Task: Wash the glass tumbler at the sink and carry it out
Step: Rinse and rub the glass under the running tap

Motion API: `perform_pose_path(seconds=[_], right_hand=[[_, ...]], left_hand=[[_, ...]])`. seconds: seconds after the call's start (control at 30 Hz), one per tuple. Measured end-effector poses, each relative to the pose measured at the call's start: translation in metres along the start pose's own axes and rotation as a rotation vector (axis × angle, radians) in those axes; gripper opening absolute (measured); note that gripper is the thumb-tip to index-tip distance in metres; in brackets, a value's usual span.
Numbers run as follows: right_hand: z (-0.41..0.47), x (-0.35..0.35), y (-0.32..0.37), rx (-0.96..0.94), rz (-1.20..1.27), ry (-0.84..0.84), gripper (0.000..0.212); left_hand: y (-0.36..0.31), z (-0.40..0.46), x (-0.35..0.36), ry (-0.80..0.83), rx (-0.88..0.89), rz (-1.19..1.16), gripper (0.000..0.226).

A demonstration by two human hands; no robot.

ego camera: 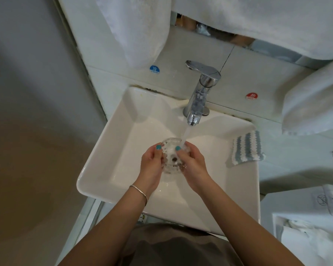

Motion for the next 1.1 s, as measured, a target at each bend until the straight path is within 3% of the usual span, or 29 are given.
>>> perform_pose_path(seconds=[0.17, 0.33, 0.5, 0.6, 0.8, 0.93, 1.1], right_hand=[[-0.001, -0.008, 0.002, 0.058, -0.026, -0.179, 0.044], [0.000, -0.018, 0.015, 0.151, -0.029, -0.223, 0.046], [-0.001, -0.023, 0.018, 0.128, -0.051, -0.133, 0.027], [0.004, -0.007, 0.016, 0.074, -0.124, -0.114, 0.030], [0.006, 0.025, 0.014, 0.076, -0.222, -0.162, 0.048], [0.011, 0.025, 0.012, 0.043, -0.223, -0.160, 0.031], [0.009, 0.011, 0.009, 0.048, -0.004, -0.071, 0.020]], left_hand=[[-0.004, -0.002, 0.017, 0.107, 0.079, 0.340, 0.021], [0.004, -0.006, 0.030, 0.137, 0.053, 0.378, 0.020], [0.005, -0.003, 0.024, 0.053, 0.012, 0.213, 0.022], [0.004, -0.001, 0.009, -0.054, 0.005, 0.111, 0.023], [0.001, -0.005, -0.003, -0.071, 0.096, 0.195, 0.023], [0.000, -0.001, -0.005, -0.136, 0.083, 0.141, 0.024], [0.000, 0.000, 0.000, -0.154, -0.019, -0.130, 0.024]])
Point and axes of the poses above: each hand's wrist, its own z-axis towards the middle knuckle, its own x-axis out of the palm, y = z × x, the point moved 1 cm from there along z, towards the middle knuckle, and after that the axes turned 6 degrees about -z, right-handed, at the moved point
